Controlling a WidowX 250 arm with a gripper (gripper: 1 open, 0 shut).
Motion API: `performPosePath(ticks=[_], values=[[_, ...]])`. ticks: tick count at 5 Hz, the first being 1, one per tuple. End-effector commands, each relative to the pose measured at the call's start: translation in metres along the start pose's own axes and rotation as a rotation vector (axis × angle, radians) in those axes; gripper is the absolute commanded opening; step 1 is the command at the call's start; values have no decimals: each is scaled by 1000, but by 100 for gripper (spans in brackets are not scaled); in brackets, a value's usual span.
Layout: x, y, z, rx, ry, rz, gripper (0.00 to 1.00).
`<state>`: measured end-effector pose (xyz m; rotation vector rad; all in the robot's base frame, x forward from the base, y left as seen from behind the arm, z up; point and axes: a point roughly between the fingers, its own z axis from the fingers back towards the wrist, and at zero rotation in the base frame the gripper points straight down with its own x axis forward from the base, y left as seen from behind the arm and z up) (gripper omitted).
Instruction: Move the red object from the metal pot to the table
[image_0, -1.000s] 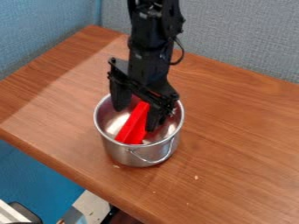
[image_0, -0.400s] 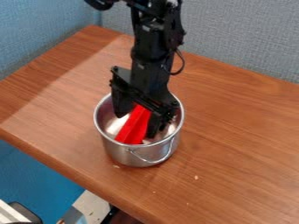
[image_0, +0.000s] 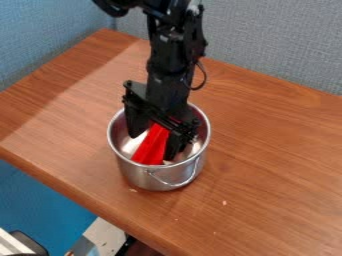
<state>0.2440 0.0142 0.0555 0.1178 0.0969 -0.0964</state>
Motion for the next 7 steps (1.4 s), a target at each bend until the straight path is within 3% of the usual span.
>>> performPosePath(ticks=[1,2,3,4,5,6,7], values=[[5,9,0,16,-13,17,0],[5,10,-1,15,-8,20,0],[5,9,4,-4,-12,24,100],[6,8,9,-24,-18,26,0],[6,8,19,-44,-36,28,0],[7,8,27,-71,-52,32,100],[6,7,42,-100,-79,34,0]])
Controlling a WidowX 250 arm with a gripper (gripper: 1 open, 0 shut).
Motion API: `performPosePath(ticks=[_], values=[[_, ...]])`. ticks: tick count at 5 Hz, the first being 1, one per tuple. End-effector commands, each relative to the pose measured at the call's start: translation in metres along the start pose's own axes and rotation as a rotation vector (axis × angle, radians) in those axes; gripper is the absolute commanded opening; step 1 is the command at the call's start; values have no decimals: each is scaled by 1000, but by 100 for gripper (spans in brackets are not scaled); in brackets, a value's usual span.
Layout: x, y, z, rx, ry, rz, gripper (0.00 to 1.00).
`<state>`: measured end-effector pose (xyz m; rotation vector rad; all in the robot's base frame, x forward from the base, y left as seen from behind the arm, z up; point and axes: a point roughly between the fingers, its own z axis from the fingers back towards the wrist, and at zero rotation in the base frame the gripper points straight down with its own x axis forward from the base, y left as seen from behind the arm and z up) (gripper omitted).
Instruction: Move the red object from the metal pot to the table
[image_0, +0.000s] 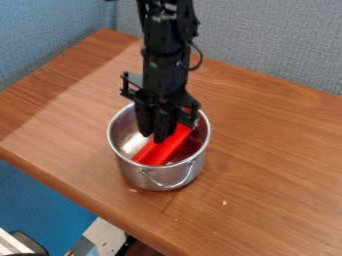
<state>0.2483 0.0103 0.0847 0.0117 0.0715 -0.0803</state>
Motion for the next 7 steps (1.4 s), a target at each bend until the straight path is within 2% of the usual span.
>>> performPosePath(ticks=[1,2,3,5,6,7], values=[[9,3,36,-12,-110,21,0],[13,-1,56,-28,-162,27,100],[18,-3,61,-25,-170,20,100],[1,-5,37,13,-135,-71,100],[-4,-8,24,37,-125,-96,100],[-2,-9,11,61,-117,-105,100]])
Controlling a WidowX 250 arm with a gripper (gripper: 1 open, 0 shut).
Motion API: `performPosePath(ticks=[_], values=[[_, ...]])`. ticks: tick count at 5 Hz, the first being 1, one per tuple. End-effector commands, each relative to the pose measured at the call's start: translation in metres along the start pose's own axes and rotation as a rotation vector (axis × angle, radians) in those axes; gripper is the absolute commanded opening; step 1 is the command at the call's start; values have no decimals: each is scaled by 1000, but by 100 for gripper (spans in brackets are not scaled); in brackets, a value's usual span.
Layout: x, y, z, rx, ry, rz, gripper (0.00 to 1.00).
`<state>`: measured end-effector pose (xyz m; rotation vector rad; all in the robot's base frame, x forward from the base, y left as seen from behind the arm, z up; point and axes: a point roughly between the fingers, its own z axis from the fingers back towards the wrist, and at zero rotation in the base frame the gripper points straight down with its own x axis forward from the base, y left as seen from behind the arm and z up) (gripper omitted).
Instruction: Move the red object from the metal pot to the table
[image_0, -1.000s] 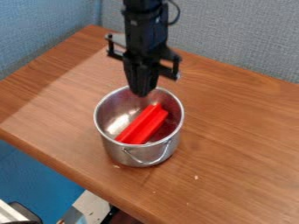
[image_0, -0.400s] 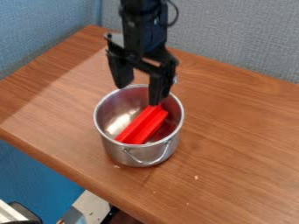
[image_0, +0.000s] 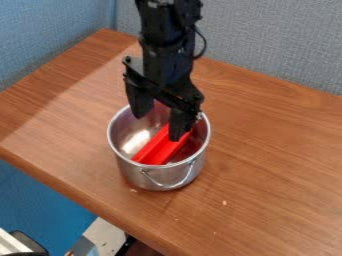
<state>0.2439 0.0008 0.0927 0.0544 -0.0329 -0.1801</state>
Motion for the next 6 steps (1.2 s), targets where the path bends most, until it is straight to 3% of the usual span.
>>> performPosePath(ticks=[1,3,6], values=[[5,2,-4,25,-10,-2,100],[6,6,-21,52,11,4,100],[5,10,-37,52,33,30,100]])
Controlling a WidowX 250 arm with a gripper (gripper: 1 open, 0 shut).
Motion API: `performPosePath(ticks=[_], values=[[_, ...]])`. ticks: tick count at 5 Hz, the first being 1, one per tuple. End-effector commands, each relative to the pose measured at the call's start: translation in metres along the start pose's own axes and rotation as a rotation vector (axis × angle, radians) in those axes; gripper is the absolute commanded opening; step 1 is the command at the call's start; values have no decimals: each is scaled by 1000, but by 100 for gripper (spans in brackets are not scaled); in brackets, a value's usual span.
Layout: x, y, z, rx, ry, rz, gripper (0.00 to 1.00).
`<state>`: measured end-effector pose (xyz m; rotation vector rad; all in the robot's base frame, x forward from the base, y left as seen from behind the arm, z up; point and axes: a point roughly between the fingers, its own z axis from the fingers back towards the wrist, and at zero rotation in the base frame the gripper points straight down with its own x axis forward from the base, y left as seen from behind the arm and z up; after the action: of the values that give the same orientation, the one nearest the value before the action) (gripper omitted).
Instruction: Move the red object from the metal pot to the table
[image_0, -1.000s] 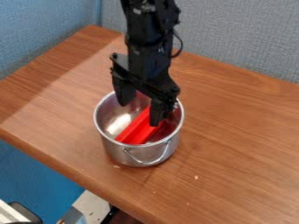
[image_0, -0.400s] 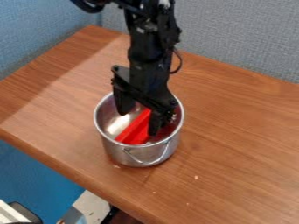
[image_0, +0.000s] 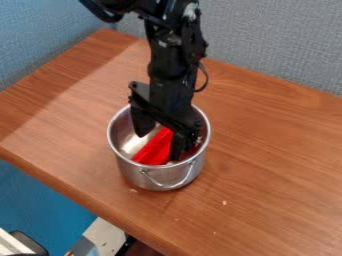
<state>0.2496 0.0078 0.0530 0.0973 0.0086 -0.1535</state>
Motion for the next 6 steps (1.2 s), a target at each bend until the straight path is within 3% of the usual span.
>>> performPosePath(ticks=[1,2,4,6], values=[[1,7,-2,10,-7,16,0],[1,7,-4,10,0,19,0],[1,5,16,-57,-45,30,0],[3,9,56,-140,-141,46,0]])
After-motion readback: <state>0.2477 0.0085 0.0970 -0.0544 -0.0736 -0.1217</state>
